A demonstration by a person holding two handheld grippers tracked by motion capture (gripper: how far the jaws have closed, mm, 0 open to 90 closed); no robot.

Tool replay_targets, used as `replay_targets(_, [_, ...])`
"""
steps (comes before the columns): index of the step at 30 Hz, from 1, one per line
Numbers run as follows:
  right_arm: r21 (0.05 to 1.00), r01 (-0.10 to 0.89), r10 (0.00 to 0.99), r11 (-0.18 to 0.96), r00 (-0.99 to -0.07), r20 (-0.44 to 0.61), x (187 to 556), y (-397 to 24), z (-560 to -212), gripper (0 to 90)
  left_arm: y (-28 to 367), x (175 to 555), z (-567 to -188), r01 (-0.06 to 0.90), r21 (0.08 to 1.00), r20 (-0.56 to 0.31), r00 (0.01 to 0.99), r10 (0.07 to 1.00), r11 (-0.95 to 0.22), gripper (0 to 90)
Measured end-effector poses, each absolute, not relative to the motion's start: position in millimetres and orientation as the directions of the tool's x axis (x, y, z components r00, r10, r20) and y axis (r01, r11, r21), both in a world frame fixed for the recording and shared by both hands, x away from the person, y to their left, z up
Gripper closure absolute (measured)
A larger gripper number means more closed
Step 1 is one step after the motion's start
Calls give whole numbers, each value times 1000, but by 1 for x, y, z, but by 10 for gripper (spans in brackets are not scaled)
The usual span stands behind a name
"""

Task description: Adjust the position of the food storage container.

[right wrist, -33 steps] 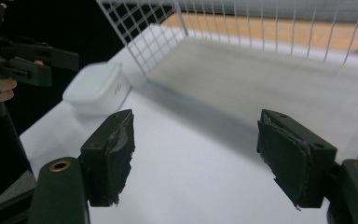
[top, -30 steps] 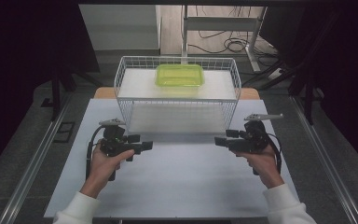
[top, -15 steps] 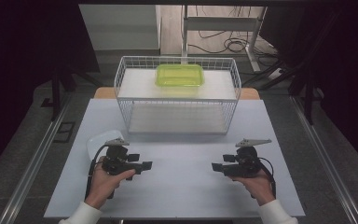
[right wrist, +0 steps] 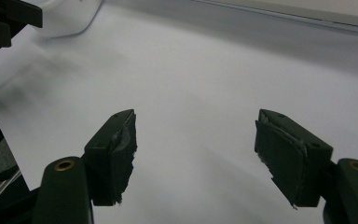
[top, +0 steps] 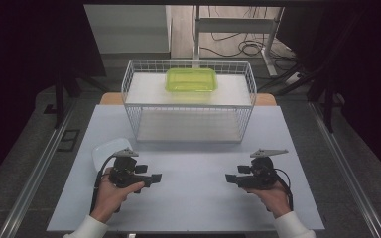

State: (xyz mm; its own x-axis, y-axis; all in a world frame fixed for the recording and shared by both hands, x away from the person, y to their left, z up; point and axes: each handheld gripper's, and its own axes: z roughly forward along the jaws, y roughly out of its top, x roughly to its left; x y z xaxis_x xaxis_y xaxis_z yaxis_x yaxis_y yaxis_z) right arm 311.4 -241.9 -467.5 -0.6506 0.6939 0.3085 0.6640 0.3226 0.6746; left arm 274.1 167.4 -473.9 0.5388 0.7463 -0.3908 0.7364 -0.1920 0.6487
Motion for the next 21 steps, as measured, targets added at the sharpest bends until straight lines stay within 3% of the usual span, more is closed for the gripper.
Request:
replay_targets(12, [675, 665, 698, 320, -647, 306, 308, -249, -467, 291, 183, 279, -453, 713, 675, -364, 543, 757, -187, 298])
replay_targets(16, [668, 671, 704, 322, -641, 305, 307, -254, -470, 291, 200, 285, -448, 724, 668, -356, 517, 779, -175, 345])
replay_targets(21, [667, 672, 713, 322, -635, 296, 302, -261, -471, 291, 235, 302, -437, 742, 655, -331, 450, 829, -142, 485])
